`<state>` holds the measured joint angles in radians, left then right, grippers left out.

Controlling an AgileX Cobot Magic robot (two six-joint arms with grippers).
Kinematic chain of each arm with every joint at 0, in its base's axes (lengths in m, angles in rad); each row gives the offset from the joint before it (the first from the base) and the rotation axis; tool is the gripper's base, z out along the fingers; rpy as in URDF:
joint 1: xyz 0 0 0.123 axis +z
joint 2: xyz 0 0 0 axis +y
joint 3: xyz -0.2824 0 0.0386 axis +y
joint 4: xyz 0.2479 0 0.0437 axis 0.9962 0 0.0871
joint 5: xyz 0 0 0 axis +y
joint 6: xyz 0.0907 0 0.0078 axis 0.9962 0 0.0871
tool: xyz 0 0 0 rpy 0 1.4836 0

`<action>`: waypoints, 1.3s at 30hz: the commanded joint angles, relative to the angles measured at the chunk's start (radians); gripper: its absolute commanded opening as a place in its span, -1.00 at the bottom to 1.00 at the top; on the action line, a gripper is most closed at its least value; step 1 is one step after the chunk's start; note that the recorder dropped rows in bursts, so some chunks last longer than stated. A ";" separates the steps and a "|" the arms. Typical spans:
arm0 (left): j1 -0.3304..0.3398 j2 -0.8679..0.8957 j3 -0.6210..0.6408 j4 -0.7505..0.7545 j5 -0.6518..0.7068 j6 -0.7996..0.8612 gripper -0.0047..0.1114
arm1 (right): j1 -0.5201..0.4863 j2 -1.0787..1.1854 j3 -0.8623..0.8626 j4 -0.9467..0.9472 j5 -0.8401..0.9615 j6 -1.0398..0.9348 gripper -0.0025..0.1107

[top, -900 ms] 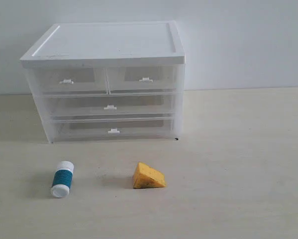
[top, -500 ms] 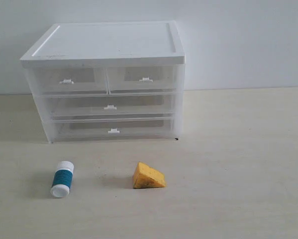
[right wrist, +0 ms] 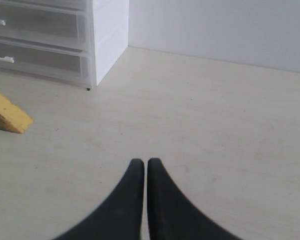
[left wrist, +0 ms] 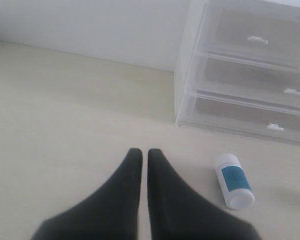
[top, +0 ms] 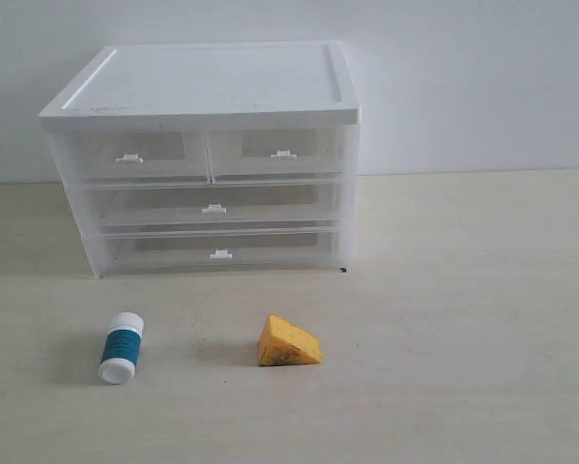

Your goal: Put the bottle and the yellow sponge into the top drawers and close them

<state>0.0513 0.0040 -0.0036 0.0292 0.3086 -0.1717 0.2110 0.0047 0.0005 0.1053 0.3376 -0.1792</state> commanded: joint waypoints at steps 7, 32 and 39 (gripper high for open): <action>-0.004 -0.004 0.004 -0.519 0.060 -0.270 -0.85 | -0.003 -0.005 0.000 -0.006 -0.003 -0.003 -0.96; -0.004 0.041 -0.082 -0.978 -0.095 0.091 -0.85 | -0.003 -0.005 0.000 -0.006 -0.003 -0.003 -0.96; -0.004 0.396 -0.219 -1.653 0.186 0.969 -0.85 | -0.003 -0.005 0.000 -0.006 -0.003 -0.003 -0.96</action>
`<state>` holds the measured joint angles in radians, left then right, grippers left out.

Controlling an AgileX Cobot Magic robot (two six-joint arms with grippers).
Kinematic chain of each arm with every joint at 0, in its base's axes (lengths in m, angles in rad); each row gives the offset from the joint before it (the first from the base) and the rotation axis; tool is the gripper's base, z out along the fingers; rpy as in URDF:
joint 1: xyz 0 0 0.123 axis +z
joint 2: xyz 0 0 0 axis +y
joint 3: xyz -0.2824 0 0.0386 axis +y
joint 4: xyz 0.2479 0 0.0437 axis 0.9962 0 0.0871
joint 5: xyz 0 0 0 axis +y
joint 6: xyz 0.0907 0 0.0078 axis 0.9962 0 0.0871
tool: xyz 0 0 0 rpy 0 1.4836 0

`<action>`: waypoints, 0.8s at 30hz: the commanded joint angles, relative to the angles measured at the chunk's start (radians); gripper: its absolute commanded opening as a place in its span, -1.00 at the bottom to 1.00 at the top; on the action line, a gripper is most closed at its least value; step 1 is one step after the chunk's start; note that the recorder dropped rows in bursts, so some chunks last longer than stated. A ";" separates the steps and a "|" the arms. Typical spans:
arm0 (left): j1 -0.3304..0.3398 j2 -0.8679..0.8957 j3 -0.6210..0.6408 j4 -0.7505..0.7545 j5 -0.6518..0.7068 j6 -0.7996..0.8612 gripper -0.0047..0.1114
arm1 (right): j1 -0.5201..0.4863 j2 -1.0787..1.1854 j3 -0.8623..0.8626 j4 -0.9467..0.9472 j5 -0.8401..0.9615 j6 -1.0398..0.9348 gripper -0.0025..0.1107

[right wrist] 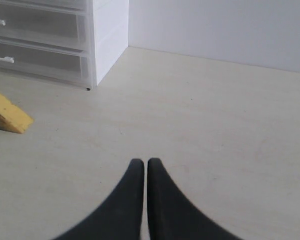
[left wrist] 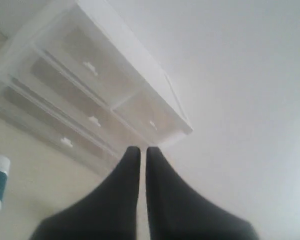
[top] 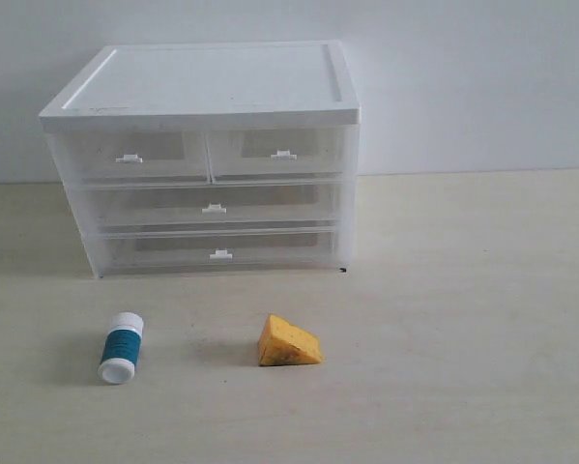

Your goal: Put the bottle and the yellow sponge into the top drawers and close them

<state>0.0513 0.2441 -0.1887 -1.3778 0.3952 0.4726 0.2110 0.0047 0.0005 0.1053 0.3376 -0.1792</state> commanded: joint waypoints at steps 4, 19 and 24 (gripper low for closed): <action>-0.004 0.426 -0.100 -0.365 0.207 0.540 -0.85 | -0.003 -0.005 0.000 -0.006 -0.003 -0.003 -0.96; -0.004 1.042 -0.341 -0.367 0.570 0.734 -0.85 | -0.003 -0.005 0.000 0.014 -0.058 -0.002 -0.96; -0.004 1.181 -0.454 -0.367 0.642 0.740 -0.85 | -0.003 -0.005 0.000 0.210 -0.165 0.021 -0.96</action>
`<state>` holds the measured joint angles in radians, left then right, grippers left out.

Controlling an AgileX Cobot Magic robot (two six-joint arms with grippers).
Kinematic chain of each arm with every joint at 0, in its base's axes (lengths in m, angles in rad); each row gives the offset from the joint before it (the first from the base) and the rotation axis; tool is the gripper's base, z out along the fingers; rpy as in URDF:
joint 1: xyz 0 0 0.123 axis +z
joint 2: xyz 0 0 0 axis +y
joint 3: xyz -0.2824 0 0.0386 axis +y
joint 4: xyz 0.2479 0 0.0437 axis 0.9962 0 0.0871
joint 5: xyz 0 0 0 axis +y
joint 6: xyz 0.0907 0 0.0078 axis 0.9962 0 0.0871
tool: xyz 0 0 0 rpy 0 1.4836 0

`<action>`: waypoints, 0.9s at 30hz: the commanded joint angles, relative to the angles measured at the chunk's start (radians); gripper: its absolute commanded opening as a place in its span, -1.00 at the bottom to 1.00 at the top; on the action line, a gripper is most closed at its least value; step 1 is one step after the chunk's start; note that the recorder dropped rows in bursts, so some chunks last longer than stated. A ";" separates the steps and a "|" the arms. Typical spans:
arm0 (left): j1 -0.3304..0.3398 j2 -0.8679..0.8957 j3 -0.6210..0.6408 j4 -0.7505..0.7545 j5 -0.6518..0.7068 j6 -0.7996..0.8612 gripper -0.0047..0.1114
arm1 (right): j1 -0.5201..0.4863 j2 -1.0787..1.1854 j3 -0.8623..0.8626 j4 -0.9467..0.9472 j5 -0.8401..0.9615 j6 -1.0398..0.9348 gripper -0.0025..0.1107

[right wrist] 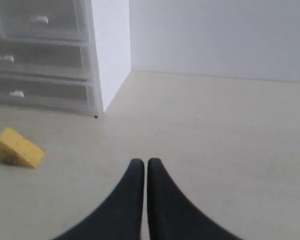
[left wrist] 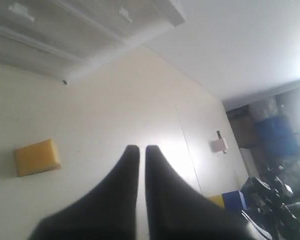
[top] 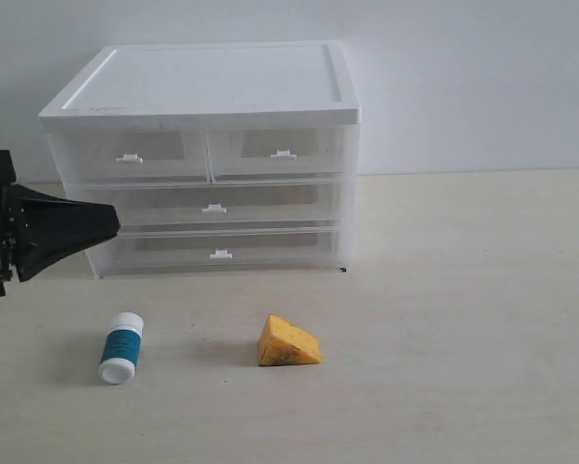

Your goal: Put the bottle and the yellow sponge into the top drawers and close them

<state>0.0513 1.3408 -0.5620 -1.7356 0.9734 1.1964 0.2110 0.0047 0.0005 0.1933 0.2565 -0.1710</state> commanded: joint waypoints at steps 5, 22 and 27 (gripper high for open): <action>0.036 0.216 -0.199 -0.009 0.168 -0.007 -0.85 | -0.003 -0.005 0.000 0.358 -0.194 0.079 -0.96; 0.222 0.381 -0.257 -0.009 0.095 -0.082 -0.85 | -0.003 -0.005 0.000 0.475 -0.302 0.366 -0.96; 0.207 0.381 -0.321 -0.009 0.067 -0.082 -0.85 | -0.003 -0.005 -0.053 0.452 -0.226 0.348 -0.96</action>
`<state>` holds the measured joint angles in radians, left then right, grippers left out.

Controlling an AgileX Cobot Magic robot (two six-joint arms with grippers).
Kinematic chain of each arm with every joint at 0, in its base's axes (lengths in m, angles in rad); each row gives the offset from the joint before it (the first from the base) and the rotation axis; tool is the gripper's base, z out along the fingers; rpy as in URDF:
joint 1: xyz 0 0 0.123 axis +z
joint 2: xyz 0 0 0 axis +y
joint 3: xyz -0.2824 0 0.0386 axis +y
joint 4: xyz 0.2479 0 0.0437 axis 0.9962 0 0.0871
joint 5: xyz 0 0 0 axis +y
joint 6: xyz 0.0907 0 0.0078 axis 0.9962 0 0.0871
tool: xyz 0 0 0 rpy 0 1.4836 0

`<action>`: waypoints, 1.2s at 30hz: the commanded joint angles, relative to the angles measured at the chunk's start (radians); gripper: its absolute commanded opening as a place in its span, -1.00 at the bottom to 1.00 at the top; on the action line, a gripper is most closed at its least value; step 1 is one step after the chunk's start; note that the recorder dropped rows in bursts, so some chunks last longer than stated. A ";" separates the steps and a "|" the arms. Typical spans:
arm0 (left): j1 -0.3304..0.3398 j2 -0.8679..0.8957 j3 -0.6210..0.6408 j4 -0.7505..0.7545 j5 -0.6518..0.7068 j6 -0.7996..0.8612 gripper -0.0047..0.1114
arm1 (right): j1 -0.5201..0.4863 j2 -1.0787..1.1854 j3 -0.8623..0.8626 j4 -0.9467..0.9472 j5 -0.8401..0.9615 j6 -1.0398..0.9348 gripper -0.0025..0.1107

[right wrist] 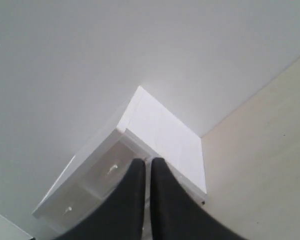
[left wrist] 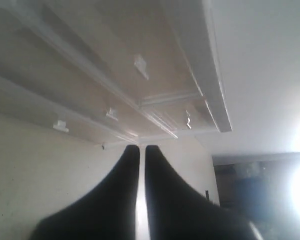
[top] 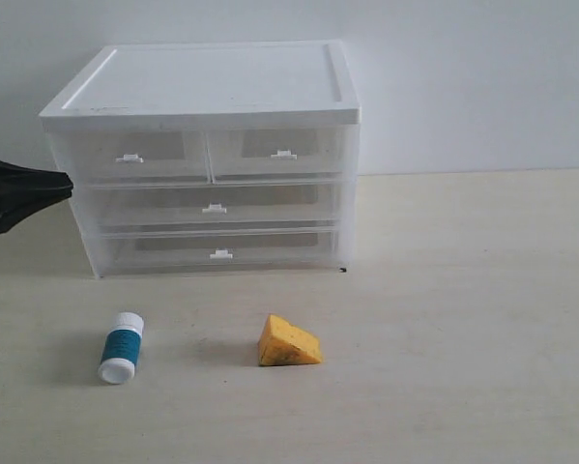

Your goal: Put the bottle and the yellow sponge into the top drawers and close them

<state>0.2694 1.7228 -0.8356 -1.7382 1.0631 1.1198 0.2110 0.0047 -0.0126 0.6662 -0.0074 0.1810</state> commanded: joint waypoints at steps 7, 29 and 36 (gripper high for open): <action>-0.131 -0.001 -0.138 -0.006 -0.148 -0.013 -0.85 | -0.003 0.076 -0.142 -0.021 0.162 -0.079 -0.96; -0.250 -0.001 -0.200 0.105 -0.397 0.126 -0.35 | -0.003 0.881 -0.424 0.189 0.302 -0.539 -0.96; -0.340 -0.002 -0.212 0.137 -0.568 0.152 -0.35 | -0.003 1.033 -0.529 0.481 0.397 -0.816 -0.96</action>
<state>-0.0436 1.7228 -1.0348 -1.6203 0.5444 1.2575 0.2110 0.9905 -0.4998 1.0392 0.3577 -0.5262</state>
